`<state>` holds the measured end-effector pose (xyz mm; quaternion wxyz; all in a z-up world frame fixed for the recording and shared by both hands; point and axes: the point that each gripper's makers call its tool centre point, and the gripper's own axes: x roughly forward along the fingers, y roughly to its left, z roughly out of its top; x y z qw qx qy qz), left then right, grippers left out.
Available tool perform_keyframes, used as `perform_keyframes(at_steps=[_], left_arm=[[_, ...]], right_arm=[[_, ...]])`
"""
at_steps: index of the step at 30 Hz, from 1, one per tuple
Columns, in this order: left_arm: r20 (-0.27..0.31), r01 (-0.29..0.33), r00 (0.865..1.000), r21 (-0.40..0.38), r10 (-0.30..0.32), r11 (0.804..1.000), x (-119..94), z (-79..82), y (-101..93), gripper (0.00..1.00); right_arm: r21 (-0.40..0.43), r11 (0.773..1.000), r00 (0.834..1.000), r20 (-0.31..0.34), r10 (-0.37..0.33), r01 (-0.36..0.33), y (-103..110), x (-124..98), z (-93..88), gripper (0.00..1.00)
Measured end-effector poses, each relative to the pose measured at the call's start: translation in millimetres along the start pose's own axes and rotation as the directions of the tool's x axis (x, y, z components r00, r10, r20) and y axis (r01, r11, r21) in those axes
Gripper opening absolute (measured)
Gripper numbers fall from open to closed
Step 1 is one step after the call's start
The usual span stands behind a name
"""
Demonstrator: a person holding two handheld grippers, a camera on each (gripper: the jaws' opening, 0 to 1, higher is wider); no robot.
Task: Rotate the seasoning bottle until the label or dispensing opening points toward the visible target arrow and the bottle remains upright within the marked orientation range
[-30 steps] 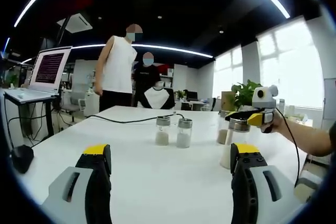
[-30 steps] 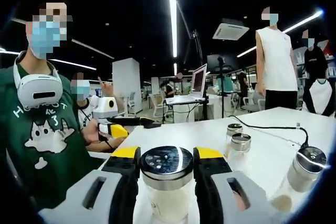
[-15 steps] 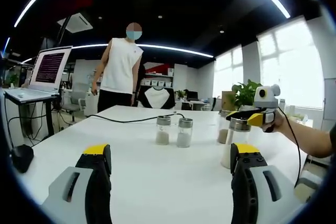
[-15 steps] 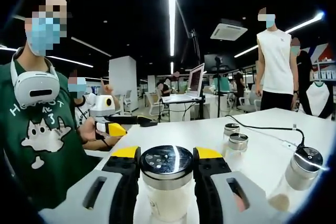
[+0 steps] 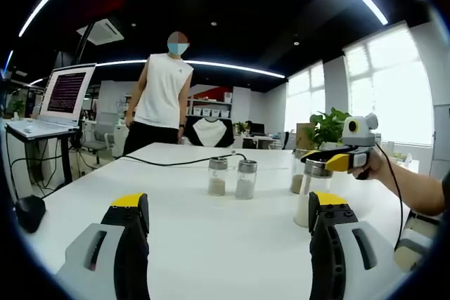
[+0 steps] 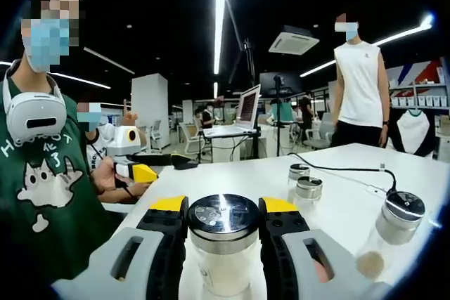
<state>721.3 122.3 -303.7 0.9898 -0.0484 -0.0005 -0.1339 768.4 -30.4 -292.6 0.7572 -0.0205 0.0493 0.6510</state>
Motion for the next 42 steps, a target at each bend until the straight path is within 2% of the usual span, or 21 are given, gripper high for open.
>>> perform_keyframes(at_steps=[11, 18, 28, 36, 42], left_arm=[[-0.002, 0.003, 1.0, -0.002, -0.003, 1.0, 0, -2.1, -1.3, 0.99], [-0.006, 0.003, 1.0, -0.003, -0.003, 1.0, 0, -3.6, -1.5, 0.99], [-0.007, 0.001, 1.0, -0.005, -0.001, 1.0, 0, -4.0, -0.8, 0.99], [-0.009, 0.0, 1.0, -0.008, 0.0, 1.0, 0, -4.2, -1.0, 0.99], [-0.007, 0.002, 1.0, -0.008, -0.002, 1.0, -1, -3.2, -2.0, 0.99]], right_arm=[[0.016, 0.991, 0.991, -0.026, -0.129, 0.13, -4, 2, -1.1, 0.38], [0.028, 0.976, 0.976, -0.017, -0.215, 0.216, -8, 2, -1.3, 0.38], [0.027, 0.956, 0.957, -0.016, -0.29, 0.291, -10, 2, -0.3, 0.38], [0.024, 0.934, 0.934, -0.011, -0.357, 0.357, -13, 2, 0.8, 0.38], [0.021, 0.932, 0.932, -0.015, -0.361, 0.362, -15, 1, 1.3, 0.38]])
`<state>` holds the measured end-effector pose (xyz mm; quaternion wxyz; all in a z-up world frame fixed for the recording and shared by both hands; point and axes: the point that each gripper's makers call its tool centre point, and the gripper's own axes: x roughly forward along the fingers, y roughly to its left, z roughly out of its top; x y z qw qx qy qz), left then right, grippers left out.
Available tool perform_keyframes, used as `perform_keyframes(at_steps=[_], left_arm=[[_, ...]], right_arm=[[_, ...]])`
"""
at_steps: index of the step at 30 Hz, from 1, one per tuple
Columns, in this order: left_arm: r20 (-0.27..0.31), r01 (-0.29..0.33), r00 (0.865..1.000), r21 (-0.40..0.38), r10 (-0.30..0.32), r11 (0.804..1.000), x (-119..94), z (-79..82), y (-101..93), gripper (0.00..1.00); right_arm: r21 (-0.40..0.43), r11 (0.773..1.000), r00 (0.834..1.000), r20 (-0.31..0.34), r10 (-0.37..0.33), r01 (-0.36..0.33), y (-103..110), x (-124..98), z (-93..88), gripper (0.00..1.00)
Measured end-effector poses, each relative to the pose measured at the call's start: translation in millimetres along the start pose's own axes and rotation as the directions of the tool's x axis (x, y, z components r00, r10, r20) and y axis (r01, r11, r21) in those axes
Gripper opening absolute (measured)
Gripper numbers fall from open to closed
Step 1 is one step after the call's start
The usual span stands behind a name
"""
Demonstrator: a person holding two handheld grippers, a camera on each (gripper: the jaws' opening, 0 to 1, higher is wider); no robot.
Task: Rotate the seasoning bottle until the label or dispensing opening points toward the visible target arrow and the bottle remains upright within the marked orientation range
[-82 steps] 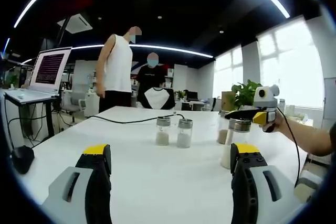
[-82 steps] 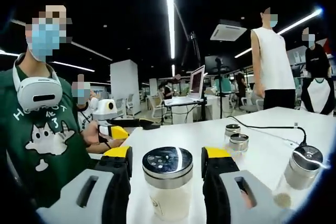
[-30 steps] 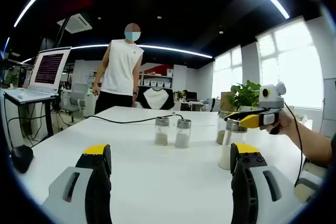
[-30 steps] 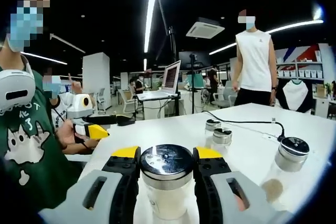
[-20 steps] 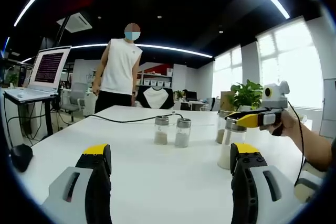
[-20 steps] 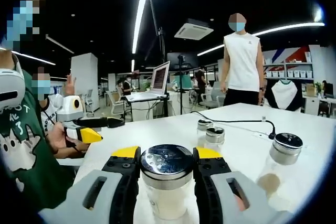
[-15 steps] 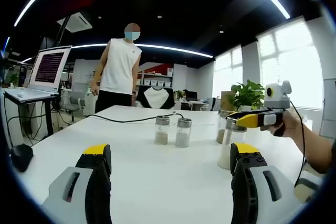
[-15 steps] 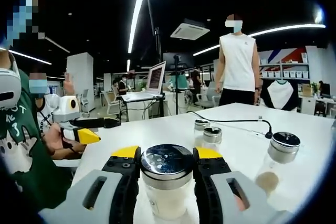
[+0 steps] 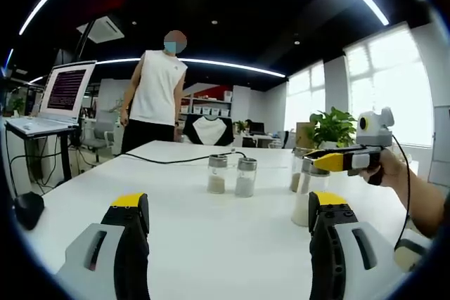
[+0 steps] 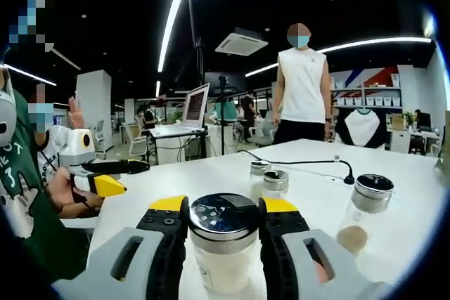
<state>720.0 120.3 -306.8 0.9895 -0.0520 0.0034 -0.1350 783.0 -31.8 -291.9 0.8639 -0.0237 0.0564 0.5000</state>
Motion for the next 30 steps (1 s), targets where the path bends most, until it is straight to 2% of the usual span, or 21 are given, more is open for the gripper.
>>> perform_keyframes(at_steps=[11, 12, 13, 14, 16, 18, 25, 30], left_arm=[[0.006, -0.004, 1.0, 0.004, 0.004, 1.0, -1, 3.6, 0.0, 0.99], [0.004, -0.006, 1.0, 0.004, 0.006, 1.0, -1, 3.2, 0.4, 0.99], [0.002, -0.005, 1.0, 0.004, 0.005, 1.0, -1, 2.7, 0.6, 0.99], [0.002, -0.005, 1.0, 0.003, 0.005, 1.0, -1, 2.8, 0.5, 0.99], [-0.001, -0.003, 1.0, 0.006, 0.003, 1.0, -1, 2.8, 0.5, 0.99], [0.001, -0.007, 1.0, 0.007, 0.007, 1.0, -1, 3.2, 1.6, 0.99], [0.001, -0.006, 1.0, 0.005, 0.006, 1.0, -1, 2.1, 1.3, 0.99], [0.003, -0.004, 1.0, 0.003, 0.004, 1.0, -1, 1.4, 1.2, 0.99]], right_arm=[[-0.013, 1.0, 1.0, -0.019, 0.004, -0.004, -1, -1, -0.4, 0.39], [-0.016, 1.0, 1.0, -0.008, 0.003, -0.003, -1, -1, 1.1, 0.43], [0.021, 1.0, 1.0, 0.03, 0.003, -0.004, -2, 0, 6.8, 0.48], [0.037, 0.999, 0.999, 0.03, 0.016, -0.017, -1, -1, 7.0, 0.51], [0.033, 0.998, 0.999, 0.016, 0.047, -0.047, 0, -6, 8.4, 0.45], [0.013, 0.999, 0.999, 0.038, 0.031, -0.032, -2, -8, 14.9, 0.47], [-0.009, 1.0, 0.999, 0.042, -0.025, 0.025, -12, -28, 22.7, 0.48], [-0.03, 0.995, 0.995, 0.027, -0.094, 0.095, -14, -47, 19.0, 0.49]])
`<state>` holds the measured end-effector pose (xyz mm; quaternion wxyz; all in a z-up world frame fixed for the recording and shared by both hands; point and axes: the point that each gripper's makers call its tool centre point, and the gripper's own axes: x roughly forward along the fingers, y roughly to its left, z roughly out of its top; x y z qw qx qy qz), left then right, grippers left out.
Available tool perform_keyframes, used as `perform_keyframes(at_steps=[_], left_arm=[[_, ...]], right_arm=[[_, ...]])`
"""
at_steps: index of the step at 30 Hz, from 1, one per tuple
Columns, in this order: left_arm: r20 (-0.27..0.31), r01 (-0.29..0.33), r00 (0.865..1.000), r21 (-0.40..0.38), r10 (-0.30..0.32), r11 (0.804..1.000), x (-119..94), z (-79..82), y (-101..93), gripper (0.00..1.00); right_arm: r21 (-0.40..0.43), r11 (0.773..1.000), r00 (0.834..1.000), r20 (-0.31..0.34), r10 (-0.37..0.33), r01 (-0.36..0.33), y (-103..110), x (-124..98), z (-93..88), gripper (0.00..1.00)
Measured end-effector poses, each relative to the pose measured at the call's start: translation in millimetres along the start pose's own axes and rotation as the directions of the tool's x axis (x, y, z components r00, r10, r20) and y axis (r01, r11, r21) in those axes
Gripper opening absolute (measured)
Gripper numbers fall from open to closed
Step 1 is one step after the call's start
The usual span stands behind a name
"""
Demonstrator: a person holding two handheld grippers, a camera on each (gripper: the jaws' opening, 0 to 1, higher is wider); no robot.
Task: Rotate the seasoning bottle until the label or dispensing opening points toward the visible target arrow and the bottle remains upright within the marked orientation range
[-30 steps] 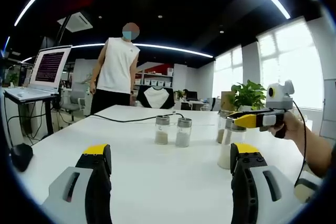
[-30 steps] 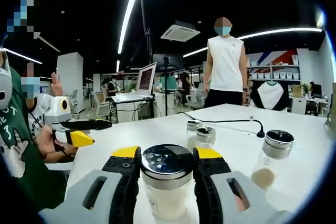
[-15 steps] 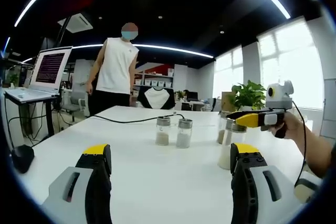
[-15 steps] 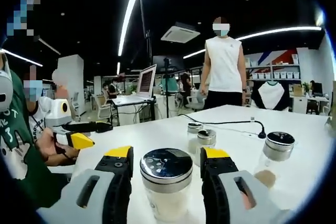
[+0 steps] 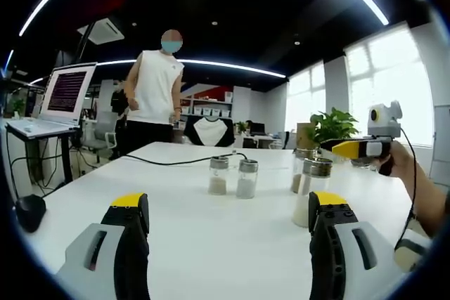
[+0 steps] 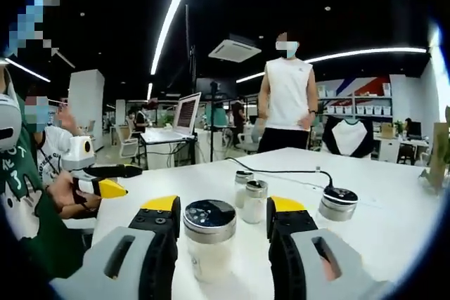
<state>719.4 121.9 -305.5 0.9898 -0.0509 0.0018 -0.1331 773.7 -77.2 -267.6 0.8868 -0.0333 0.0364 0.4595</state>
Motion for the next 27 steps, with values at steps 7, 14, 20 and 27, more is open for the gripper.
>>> perform_keyframes(at_steps=[7, 14, 20, 27], left_arm=[[0.001, 0.004, 1.0, -0.002, -0.004, 1.0, -1, -1.2, -0.6, 0.99], [0.002, 0.005, 1.0, -0.001, -0.005, 1.0, 0, -1.5, -0.3, 0.99], [0.001, 0.011, 1.0, -0.006, -0.011, 1.0, 1, -2.5, -1.4, 0.99], [0.0, -0.002, 1.0, 0.001, 0.002, 1.0, 2, -3.4, 8.1, 0.99]], right_arm=[[0.017, 0.994, 0.994, 0.003, -0.106, 0.106, -12, -29, -7.3, 0.5], [0.049, 0.98, 0.98, 0.021, -0.196, 0.195, -18, -52, -14.0, 0.51], [0.106, 0.947, 0.951, 0.035, -0.307, 0.302, -27, -73, -30.2, 0.53], [0.155, 0.917, 0.927, 0.023, -0.374, 0.367, -36, -81, -48.2, 0.53]])
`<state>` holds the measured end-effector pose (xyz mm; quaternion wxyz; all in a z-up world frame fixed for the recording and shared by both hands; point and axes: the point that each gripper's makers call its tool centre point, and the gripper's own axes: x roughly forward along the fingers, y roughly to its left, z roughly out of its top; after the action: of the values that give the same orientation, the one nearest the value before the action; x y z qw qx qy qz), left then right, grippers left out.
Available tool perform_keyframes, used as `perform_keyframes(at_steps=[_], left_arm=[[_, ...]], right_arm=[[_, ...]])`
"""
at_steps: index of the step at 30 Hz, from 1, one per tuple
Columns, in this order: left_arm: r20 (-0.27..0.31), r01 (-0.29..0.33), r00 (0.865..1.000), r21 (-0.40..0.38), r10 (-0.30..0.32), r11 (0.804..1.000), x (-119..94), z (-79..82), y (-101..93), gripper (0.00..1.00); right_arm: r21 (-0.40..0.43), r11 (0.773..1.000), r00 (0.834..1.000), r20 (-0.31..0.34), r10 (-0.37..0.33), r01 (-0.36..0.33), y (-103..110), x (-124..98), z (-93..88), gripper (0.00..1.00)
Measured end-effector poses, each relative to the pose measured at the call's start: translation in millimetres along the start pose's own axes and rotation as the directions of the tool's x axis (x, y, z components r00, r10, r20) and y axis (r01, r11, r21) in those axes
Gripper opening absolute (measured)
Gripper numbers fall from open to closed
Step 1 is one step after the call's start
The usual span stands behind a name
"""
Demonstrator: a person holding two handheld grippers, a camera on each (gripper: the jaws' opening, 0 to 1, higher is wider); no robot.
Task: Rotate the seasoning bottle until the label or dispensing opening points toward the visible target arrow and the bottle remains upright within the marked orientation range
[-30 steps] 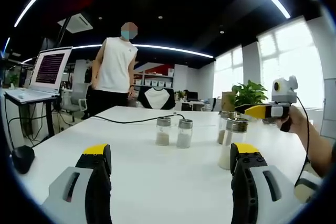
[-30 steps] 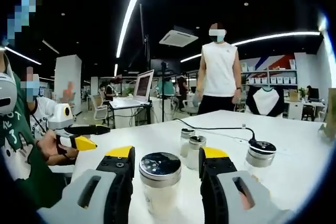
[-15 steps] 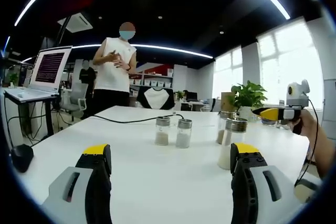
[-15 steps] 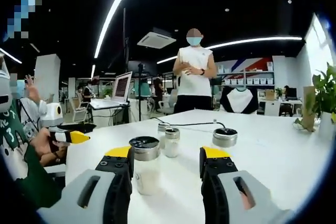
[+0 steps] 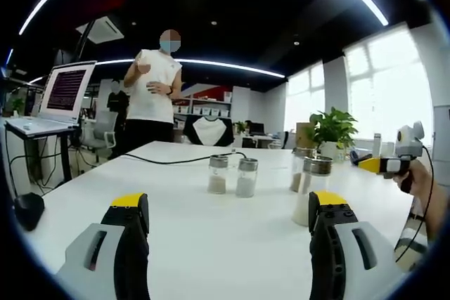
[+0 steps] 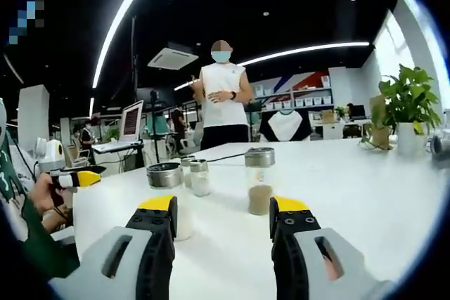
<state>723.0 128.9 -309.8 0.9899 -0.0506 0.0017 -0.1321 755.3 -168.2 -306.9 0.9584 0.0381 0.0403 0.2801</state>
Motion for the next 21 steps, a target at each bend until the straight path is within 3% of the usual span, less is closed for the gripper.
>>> perform_keyframes(at_steps=[12, 15, 21], left_arm=[[0.013, 0.011, 1.0, -0.017, -0.01, 1.0, 3, -1.0, 0.1, 1.0], [0.0, 0.016, 1.0, 0.02, -0.016, 1.0, 4, -2.0, -1.4, 1.0], [0.002, 0.013, 1.0, 0.009, -0.013, 1.0, 4, -2.6, -1.8, 1.0]], right_arm=[[0.022, 1.0, 0.999, 0.032, -0.01, 0.009, -4, 10, 12.9, 0.53], [0.004, 1.0, 1.0, 0.017, -0.021, 0.021, -9, 17, 15.7, 0.54], [-0.022, 0.999, 0.999, 0.013, -0.034, 0.034, -21, 30, 25.9, 0.56]])
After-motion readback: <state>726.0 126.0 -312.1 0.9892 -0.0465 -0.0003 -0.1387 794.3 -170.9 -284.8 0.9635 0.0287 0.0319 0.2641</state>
